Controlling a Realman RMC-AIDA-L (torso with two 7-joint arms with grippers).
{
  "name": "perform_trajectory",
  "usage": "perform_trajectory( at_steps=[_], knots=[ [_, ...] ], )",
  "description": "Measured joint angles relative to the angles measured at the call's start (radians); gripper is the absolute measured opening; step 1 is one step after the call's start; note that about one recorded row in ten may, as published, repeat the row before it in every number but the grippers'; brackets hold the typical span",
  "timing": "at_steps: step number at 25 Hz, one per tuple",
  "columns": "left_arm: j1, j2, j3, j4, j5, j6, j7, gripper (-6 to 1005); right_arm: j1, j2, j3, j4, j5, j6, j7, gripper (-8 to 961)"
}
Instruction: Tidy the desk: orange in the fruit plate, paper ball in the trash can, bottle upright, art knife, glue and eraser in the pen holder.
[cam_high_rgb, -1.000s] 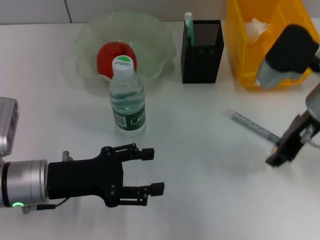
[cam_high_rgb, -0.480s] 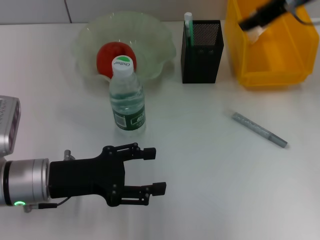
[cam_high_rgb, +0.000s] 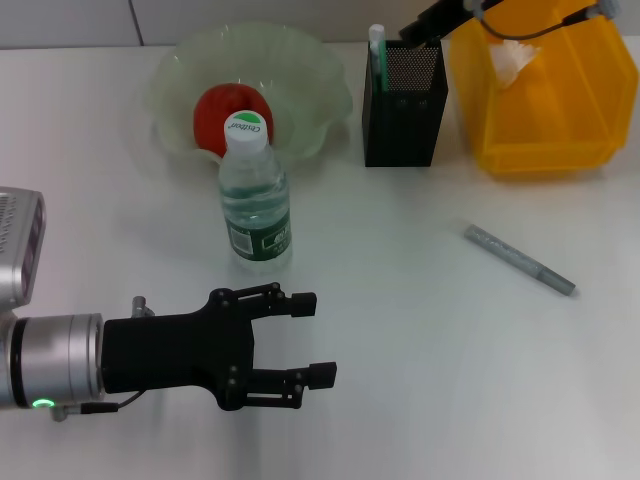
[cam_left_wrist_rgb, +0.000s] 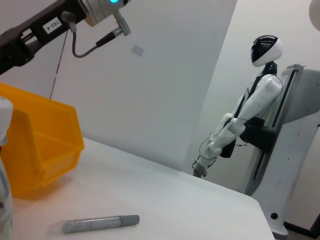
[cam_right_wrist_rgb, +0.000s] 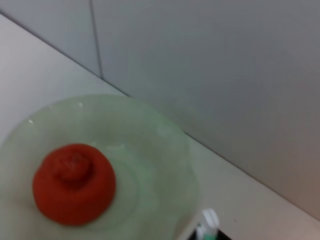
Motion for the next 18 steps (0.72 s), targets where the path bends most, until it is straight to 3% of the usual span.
perform_trajectory(
  at_steps=[5,10,13,18],
  knots=[
    [0.0,0.0,-0.003,-0.002,0.0,0.0,0.001,844,-0.005,0.0,-0.001,0.004,0.044,0.003,-0.018,414],
    [0.003,0.001,-0.004,-0.003,0.0,-0.001,0.005,844,-0.012,0.0,0.0,0.0,0.048,0.005,-0.019,614],
    [0.004,0.0,-0.002,-0.003,0.0,-0.005,0.005,844,-0.027,0.0,0.0,-0.024,0.049,-0.007,-0.019,622],
    [0.007,0.0,-0.002,-0.003,0.0,-0.007,0.003,844,-0.094,0.0,0.0,-0.196,0.05,-0.188,-0.021,634]
  ],
)
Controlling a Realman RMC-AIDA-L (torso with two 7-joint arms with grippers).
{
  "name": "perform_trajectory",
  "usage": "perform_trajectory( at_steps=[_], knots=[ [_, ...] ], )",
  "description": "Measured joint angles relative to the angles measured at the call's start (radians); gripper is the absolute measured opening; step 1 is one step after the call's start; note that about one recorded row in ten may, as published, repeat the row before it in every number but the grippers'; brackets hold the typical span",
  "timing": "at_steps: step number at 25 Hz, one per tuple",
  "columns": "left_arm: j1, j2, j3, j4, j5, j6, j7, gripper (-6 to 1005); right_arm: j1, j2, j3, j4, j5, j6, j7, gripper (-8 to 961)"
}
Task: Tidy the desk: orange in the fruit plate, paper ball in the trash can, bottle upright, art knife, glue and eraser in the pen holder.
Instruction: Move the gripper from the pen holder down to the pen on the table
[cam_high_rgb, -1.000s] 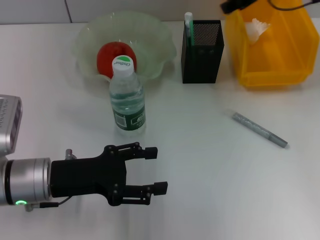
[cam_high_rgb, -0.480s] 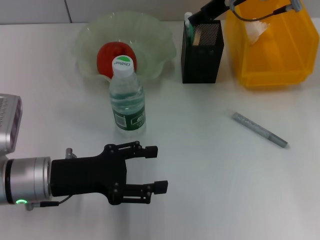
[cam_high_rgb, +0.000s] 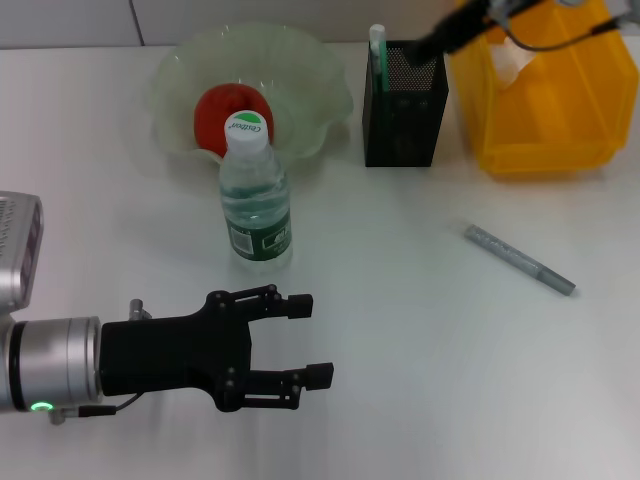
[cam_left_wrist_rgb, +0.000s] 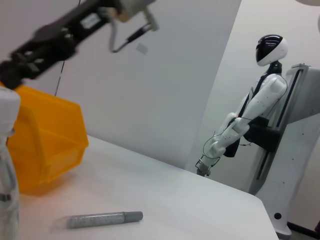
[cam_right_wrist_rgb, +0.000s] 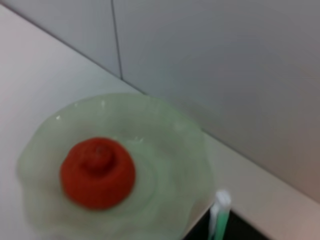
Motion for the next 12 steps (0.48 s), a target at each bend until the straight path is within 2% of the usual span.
perform_trajectory(
  at_steps=[3,6,8,12],
  knots=[
    [0.001,0.001,-0.001,0.0,0.0,0.003,0.0,844,-0.053,0.001,-0.004,-0.124,0.0,-0.16,-0.019,642],
    [0.002,0.002,-0.001,0.0,0.0,0.004,0.0,844,-0.104,0.002,-0.025,-0.167,0.001,-0.283,-0.046,641],
    [0.002,0.002,-0.001,0.0,0.0,0.004,0.0,844,-0.138,0.003,-0.058,-0.151,0.001,-0.326,-0.064,641],
    [0.0,0.001,0.002,0.005,0.0,0.005,-0.002,844,-0.19,0.001,-0.128,-0.09,-0.007,-0.306,-0.078,640]
  ],
)
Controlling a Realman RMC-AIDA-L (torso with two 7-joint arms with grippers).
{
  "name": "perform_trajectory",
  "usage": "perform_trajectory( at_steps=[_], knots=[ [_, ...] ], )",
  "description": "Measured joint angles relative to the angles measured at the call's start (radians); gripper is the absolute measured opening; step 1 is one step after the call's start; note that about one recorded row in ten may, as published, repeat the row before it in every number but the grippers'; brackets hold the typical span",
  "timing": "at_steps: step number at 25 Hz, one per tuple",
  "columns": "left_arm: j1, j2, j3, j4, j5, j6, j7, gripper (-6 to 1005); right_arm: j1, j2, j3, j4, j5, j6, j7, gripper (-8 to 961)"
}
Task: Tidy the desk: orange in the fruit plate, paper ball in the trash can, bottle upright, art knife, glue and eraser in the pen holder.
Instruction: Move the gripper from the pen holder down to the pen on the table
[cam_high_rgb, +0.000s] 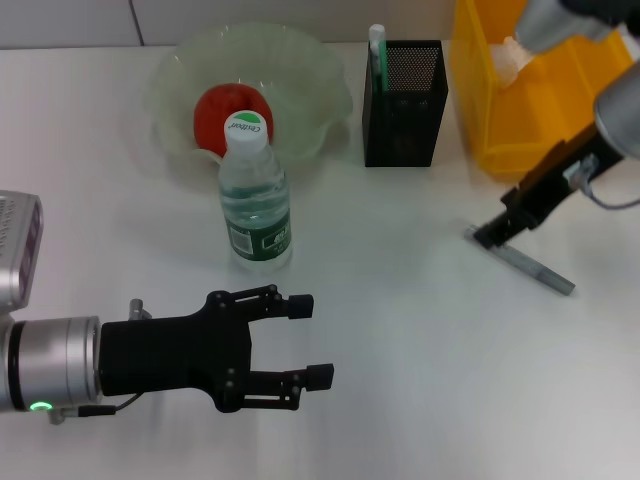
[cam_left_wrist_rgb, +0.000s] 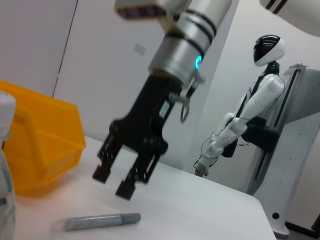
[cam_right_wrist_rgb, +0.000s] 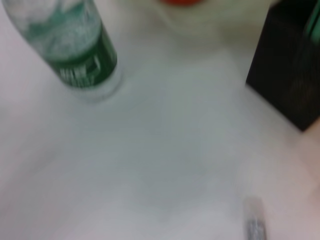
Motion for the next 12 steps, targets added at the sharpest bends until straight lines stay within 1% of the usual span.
perform_trajectory(
  at_steps=[4,5,12],
  knots=[
    [-0.013,0.0,0.003,0.002,0.007,0.003,-0.001,844,-0.011,-0.001,-0.012,0.063,-0.016,0.07,-0.021,638],
    [-0.013,0.0,0.003,0.002,0.007,0.003,-0.001,844,-0.011,-0.001,-0.012,0.063,-0.016,0.07,-0.021,632],
    [-0.015,0.0,0.005,0.003,0.011,0.003,-0.005,844,0.014,-0.002,-0.016,0.161,-0.048,0.15,-0.026,587]
  ],
)
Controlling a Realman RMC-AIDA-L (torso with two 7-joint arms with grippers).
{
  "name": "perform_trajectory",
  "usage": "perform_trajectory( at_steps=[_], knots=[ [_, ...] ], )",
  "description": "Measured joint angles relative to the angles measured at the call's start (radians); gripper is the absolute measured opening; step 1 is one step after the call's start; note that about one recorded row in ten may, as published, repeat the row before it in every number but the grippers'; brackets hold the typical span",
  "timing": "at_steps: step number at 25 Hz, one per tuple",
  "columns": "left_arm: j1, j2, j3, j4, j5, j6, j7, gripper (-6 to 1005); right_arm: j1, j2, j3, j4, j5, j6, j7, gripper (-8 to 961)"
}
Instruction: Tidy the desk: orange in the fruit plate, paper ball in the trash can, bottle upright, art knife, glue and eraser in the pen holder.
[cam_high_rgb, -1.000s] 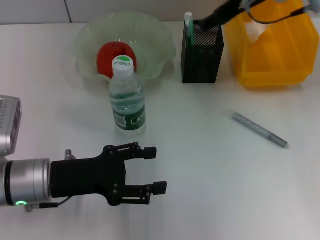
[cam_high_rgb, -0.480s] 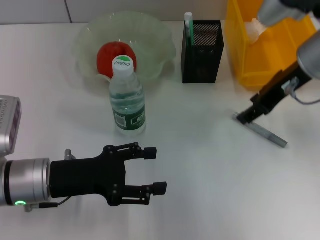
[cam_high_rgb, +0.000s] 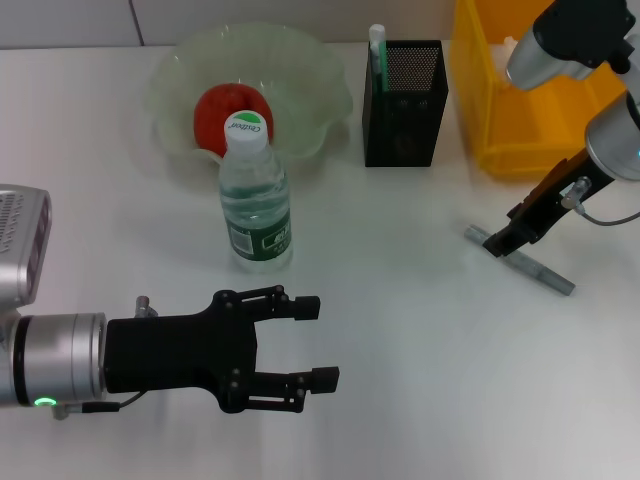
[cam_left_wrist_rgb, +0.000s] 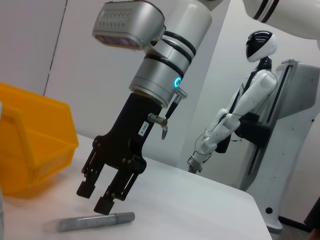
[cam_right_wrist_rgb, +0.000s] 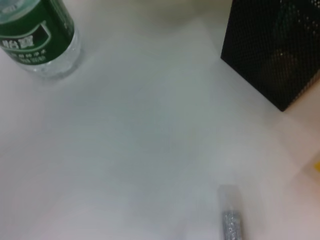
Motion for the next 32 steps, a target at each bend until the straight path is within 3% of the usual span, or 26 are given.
perform_trajectory(
  at_steps=[8,11,22,25,32],
  knots=[
    [-0.003,-0.001,0.0,-0.002,0.001,-0.002,0.0,844,0.019,0.0,-0.018,0.075,-0.007,0.066,-0.001,536],
    [-0.004,-0.001,0.0,-0.001,0.001,-0.003,0.0,844,0.028,0.0,-0.024,0.104,-0.007,0.088,-0.002,413],
    [-0.004,-0.001,0.0,-0.004,0.001,-0.006,0.0,844,0.052,0.001,-0.036,0.176,-0.008,0.129,-0.005,351],
    [-0.004,-0.001,0.0,-0.005,0.001,-0.008,0.0,844,0.056,0.002,-0.036,0.185,-0.008,0.132,-0.006,264],
    [0.002,-0.001,0.0,-0.006,0.001,-0.01,0.001,844,0.03,0.004,-0.025,0.08,0.0,0.084,-0.006,144]
  ],
)
